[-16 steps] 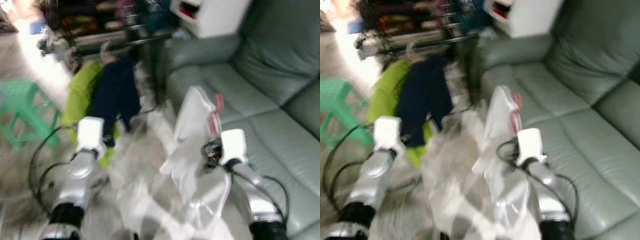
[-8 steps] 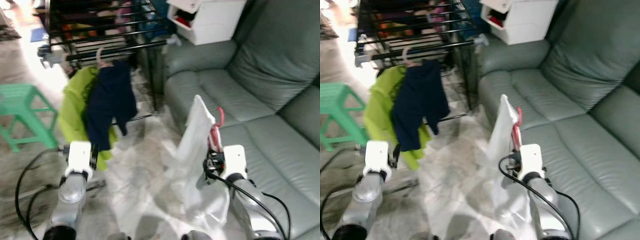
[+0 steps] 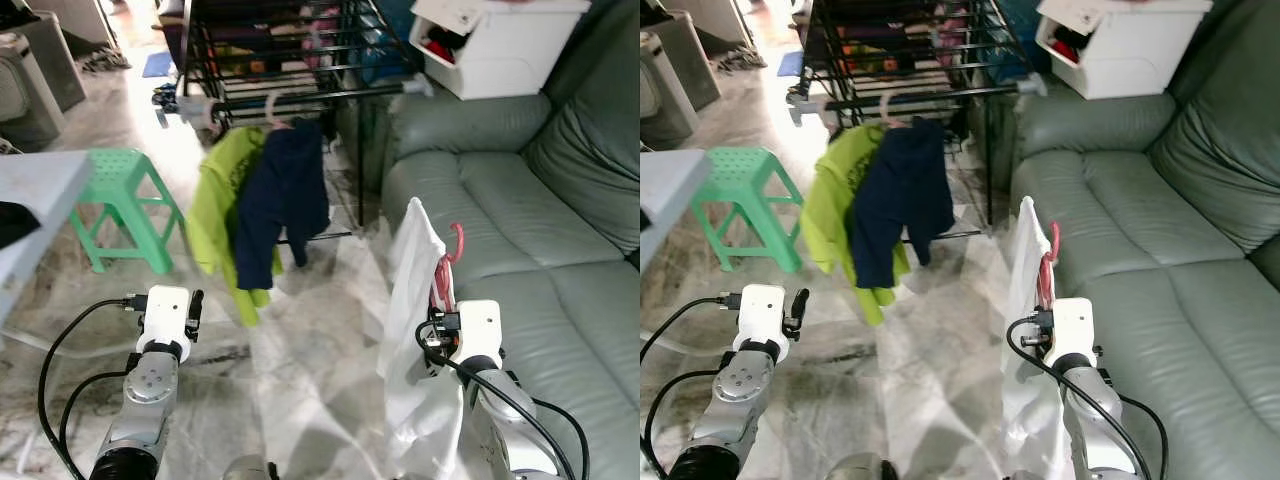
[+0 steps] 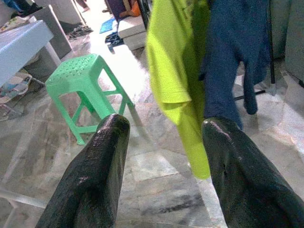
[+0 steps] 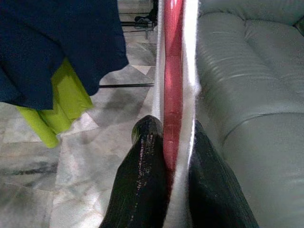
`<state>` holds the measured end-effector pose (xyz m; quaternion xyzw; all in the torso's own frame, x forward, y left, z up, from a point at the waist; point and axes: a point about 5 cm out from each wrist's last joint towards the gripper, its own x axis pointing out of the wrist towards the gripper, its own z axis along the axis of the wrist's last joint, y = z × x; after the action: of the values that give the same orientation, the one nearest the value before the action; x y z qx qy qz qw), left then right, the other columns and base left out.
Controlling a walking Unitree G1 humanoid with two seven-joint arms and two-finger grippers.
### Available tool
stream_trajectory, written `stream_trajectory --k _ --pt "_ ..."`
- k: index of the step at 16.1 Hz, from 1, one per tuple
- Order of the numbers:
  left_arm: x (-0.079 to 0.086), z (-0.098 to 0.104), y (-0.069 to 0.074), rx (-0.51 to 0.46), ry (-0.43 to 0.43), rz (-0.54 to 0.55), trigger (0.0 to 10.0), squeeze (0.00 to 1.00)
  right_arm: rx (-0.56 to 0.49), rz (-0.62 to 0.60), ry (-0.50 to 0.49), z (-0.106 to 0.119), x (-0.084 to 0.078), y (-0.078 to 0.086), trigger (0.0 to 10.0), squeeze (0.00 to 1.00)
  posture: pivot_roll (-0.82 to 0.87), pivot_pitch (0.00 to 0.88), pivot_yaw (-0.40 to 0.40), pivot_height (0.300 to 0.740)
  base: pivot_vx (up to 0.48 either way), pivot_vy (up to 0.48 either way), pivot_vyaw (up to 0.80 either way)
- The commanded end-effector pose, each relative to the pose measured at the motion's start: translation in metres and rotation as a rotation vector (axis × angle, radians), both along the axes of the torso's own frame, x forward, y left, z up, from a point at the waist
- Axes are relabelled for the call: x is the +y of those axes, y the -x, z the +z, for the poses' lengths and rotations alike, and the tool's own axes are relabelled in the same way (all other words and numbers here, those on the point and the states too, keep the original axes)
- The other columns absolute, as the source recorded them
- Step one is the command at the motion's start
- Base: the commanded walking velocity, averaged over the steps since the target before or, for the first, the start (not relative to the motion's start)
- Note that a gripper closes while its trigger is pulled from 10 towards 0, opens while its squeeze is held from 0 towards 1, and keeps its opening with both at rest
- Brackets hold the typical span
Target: Hang hanger
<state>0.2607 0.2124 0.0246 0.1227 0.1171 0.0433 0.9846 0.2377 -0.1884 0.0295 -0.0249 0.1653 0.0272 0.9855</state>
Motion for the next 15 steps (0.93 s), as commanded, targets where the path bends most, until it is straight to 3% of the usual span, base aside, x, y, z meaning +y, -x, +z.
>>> stream_trajectory --k 1,8,11,15 --pt "0.003 0.002 -0.002 -0.001 -0.012 0.007 10.0 0.0 -0.082 0.002 -0.005 0.013 0.003 -0.008 10.0 0.0 -0.04 0.0 0.044 0.74 0.0 0.48 0.0" --pt "0.002 0.013 -0.009 -0.043 -0.022 0.054 10.0 0.0 -0.106 0.022 -0.005 0.018 0.012 -0.011 10.0 0.0 -0.02 0.0 0.048 0.74 0.0 0.48 0.0" --pt "0.003 0.015 -0.007 -0.059 -0.017 0.062 10.0 0.0 -0.114 0.016 -0.013 0.02 0.011 -0.011 10.0 0.0 -0.01 0.0 0.042 0.74 0.0 0.48 0.74" --pt "-0.002 0.01 -0.001 -0.043 -0.036 0.055 10.0 0.0 -0.09 0.001 -0.011 0.015 0.007 -0.007 10.0 0.0 -0.01 0.0 0.035 0.74 0.0 0.0 0.0"
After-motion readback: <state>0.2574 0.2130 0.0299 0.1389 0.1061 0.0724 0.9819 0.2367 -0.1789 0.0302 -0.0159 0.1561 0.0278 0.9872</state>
